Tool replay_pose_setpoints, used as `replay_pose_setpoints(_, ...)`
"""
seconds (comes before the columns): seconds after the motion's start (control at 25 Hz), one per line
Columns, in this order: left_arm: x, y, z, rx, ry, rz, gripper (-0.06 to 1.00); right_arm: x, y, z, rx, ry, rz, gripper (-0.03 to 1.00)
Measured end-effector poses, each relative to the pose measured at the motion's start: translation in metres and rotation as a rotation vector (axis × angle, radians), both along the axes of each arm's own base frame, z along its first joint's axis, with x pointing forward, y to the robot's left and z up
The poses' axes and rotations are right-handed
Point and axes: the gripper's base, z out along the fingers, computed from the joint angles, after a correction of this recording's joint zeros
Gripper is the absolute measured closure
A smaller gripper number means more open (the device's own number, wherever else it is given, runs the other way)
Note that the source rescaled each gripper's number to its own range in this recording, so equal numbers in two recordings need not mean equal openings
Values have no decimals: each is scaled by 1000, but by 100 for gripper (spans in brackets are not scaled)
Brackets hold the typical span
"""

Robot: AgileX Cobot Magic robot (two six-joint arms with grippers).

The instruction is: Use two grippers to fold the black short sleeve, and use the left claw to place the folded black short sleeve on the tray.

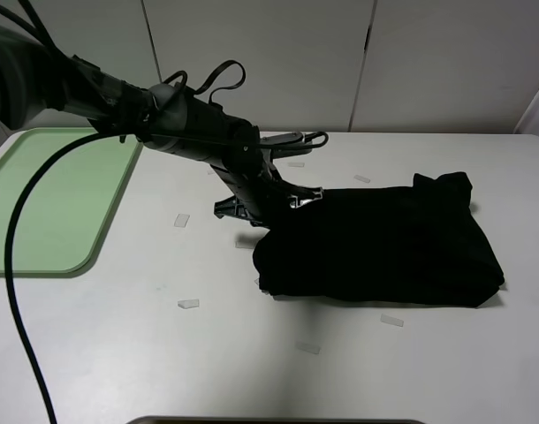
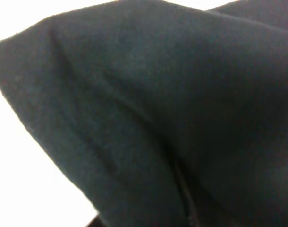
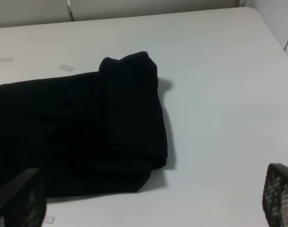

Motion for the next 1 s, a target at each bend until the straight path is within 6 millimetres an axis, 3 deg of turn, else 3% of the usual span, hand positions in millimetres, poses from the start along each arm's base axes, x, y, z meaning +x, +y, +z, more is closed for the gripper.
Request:
replay_pose_setpoints(0.08,0,0,0,1,2,0,88,0,0,0,0,0,0,-3)
replay_pose_setpoints(0.76,-6,10,6,55,106,6,88,0,0,0,0,0,0,-3)
replay_pose_setpoints(1.0,-5,23,27,92,126,-21,88,0,0,0,-1,0,-1,-3)
